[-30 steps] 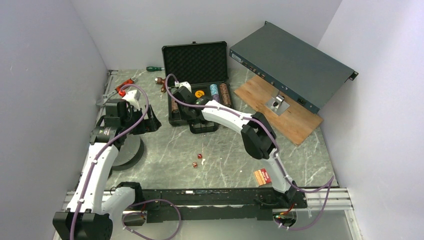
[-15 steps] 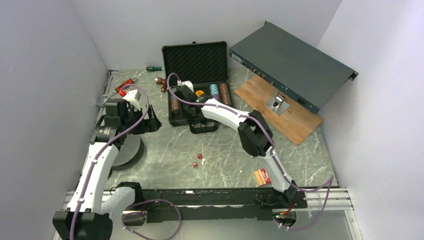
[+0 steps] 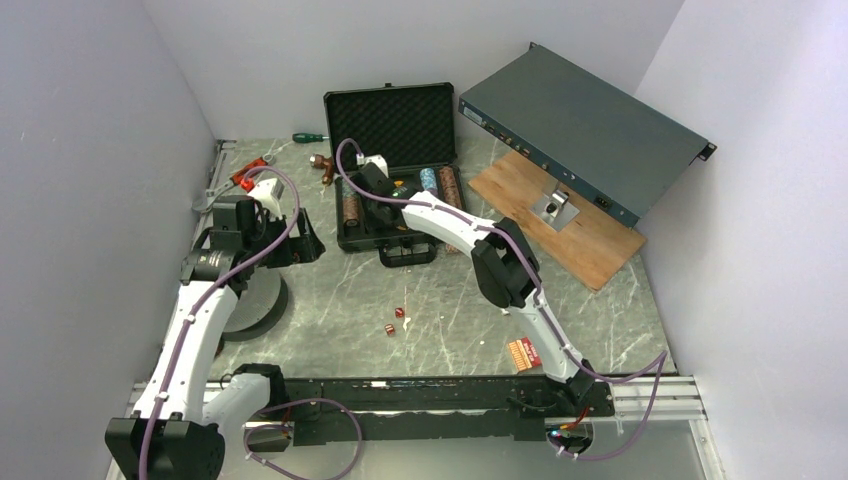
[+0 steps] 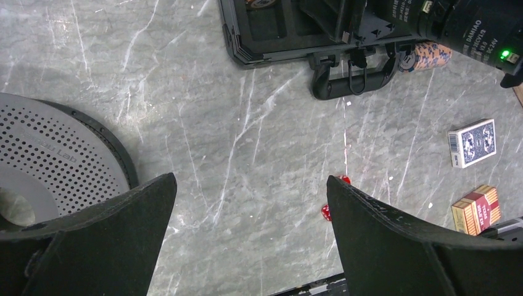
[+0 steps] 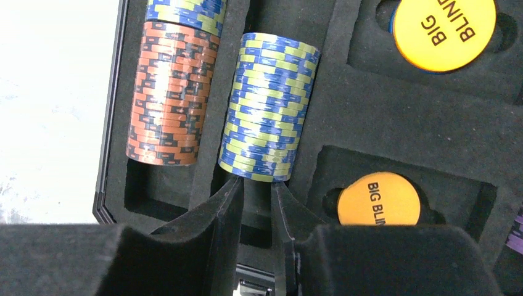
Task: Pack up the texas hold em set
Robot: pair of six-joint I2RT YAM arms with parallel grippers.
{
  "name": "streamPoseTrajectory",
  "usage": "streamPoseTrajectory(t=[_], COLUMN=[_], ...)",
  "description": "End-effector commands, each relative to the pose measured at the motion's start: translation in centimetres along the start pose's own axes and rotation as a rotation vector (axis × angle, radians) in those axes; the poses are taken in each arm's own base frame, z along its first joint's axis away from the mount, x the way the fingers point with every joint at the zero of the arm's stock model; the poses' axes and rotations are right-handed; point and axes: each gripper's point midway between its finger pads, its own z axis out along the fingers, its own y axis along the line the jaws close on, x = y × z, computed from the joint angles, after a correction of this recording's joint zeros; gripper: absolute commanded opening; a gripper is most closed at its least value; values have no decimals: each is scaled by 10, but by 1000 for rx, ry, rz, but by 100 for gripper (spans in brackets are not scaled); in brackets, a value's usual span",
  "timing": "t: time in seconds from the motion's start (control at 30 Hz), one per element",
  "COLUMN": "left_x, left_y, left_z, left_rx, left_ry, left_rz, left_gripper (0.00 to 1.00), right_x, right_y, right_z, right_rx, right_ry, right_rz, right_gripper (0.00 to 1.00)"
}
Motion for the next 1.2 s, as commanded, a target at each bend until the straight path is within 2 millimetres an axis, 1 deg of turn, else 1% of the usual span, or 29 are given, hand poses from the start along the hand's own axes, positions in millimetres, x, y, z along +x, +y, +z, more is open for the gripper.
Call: streamPoseTrajectory(t=[0.0,0.17,0.43,0.67,0.97,1.17], left_x=[-14,-14,-15,-14,-14,-14], left_y=[-9,-9,-8,-9,-10,-9], left_z=[-6,-6,-8,-8,-10,-9], left_rx=[29,23,15,16,14,12], left_ry=[-35,-35,-43,-40,-46,-43], left_rz=[37,38,39,43,45,44], left_gripper=[98,98,97,96,96,96], right_x=[-24,-32,-52,-65,-86,-97], right_y=[-4,-5,-8,-11,-22,-23], right_z=[6,10,22,29,40,45], right_rx=[-5,-18,-36,-65,-70,-79], right_ry=[-56,-68,-107,-139,-205,-254], right_rz=[15,34,51,76,43,24], right_gripper=[26,27,29,33,37,40])
